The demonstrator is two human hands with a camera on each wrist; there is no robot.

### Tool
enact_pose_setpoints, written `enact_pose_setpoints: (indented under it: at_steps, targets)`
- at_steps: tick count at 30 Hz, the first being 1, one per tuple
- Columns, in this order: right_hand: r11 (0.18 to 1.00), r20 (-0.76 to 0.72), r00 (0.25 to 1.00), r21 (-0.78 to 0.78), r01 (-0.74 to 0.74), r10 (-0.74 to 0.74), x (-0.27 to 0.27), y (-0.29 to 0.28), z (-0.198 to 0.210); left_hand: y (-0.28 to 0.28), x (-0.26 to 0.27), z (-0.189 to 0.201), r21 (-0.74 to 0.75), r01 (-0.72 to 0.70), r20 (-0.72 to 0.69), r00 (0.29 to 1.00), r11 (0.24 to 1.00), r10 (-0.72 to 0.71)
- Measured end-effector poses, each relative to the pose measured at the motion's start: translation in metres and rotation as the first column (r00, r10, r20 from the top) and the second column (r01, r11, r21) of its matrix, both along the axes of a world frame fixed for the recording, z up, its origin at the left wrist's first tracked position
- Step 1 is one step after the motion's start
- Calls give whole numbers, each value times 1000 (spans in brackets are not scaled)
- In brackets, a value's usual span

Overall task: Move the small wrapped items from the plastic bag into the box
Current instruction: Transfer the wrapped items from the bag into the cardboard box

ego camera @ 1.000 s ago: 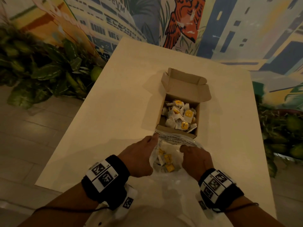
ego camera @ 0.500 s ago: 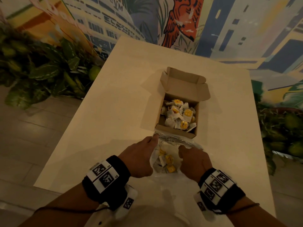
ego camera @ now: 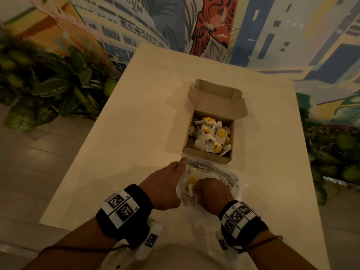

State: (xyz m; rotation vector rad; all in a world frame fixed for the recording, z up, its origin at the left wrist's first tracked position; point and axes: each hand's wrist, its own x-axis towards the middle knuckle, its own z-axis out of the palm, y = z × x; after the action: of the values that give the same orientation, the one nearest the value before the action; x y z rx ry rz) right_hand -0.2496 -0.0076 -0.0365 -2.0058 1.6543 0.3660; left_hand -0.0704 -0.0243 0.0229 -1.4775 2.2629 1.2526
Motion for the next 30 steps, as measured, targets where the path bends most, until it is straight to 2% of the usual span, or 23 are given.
enact_pose_setpoints:
  at_steps: [4,6,8,9,12,13,17,20,22,23,25,27,28,29,30]
  targets:
    - [996,118,990,-36,87,-83,-6,-2,16,-1,2,0,4,-10,-10,1000,1000,10]
    - [976,254,960,-150,160,-118,-10,0,32,-2,3,0,-1,-11,-7,1000,1000,11]
    - [920,410,904,-295,257,-121,-13,5,46,-3,4,-1,3,-14,-7,1000,1000,14]
    - [901,445,888,-329,283,-117,-13,8,50,-3,4,-2,1,-19,-13,1000,1000,19]
    - [912,436,888,-289,291,-145,-14,17,50,-2,3,-2,3,-23,-28,999,1000,23]
    - [894,471,867,-301,330,-162,-15,18,51,-3,4,-2,-3,-27,-35,999,1000,27]
    - [772,684,711,-361,523,-161,-16,17,81,-2,8,-5,-23,-48,-49,998,999,47]
    - [734,805,569,-283,618,-169,-14,5,117,-1,11,-7,-47,-63,-63,996,997,60]
    - [669,874,454,-236,705,-170,-18,-14,134,0,13,-8,-50,-80,-75,994,996,76]
    - [631,893,416,-224,742,-173,-20,-27,138,1,14,-8,-52,-82,-72,994,995,78]
    - [571,879,408,-207,794,-249,-26,-58,135,1,15,-7,-55,-82,-52,995,995,80]
    - [570,832,379,-95,816,-404,-34,-91,112,2,15,-7,-48,-85,-44,996,995,83]
    - [590,789,349,22,807,-506,-37,-105,98,2,15,-7,-46,-81,-42,996,996,79]
    - [597,721,346,117,793,-601,-40,-115,83,3,15,-8,-45,-77,-40,996,996,75]
    - [617,622,419,134,775,-662,-42,-121,73,4,16,-8,-43,-76,-36,997,996,75]
